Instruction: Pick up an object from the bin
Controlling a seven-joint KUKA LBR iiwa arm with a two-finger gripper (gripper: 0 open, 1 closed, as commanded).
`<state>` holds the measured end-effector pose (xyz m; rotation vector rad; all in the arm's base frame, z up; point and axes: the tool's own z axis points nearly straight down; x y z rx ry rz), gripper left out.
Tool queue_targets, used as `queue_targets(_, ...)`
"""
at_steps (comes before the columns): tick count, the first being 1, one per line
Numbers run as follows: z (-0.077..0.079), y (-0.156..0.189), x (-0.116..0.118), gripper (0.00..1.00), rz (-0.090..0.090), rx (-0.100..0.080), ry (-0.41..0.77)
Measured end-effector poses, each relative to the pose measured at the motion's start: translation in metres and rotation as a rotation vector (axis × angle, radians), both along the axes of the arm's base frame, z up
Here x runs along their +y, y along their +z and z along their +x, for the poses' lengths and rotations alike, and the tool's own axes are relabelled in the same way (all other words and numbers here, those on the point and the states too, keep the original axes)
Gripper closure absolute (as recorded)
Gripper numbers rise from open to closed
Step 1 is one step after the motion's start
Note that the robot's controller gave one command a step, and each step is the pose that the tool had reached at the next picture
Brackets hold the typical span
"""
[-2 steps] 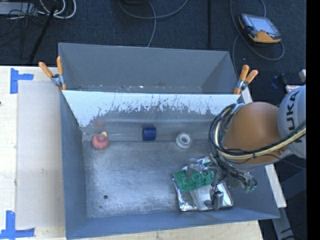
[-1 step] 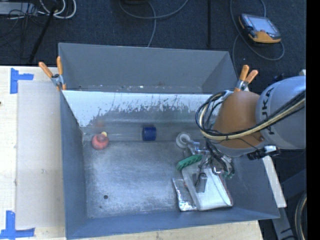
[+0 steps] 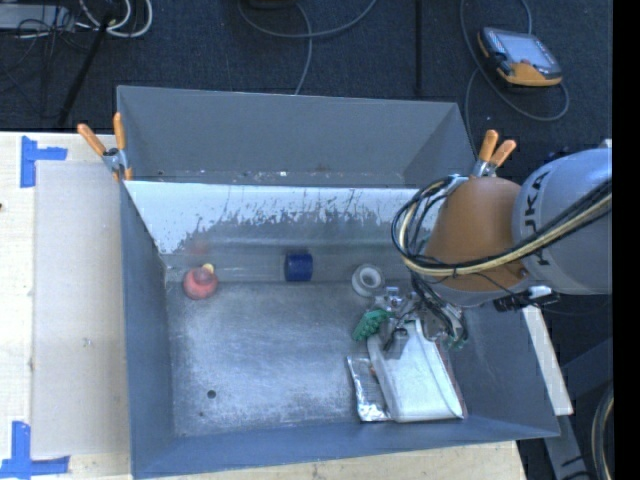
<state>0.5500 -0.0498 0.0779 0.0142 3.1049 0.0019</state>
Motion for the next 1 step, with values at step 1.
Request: queue_targets(1,-0.001,0.1249,0.0233,1.0,0.001,0.028,-0.05)
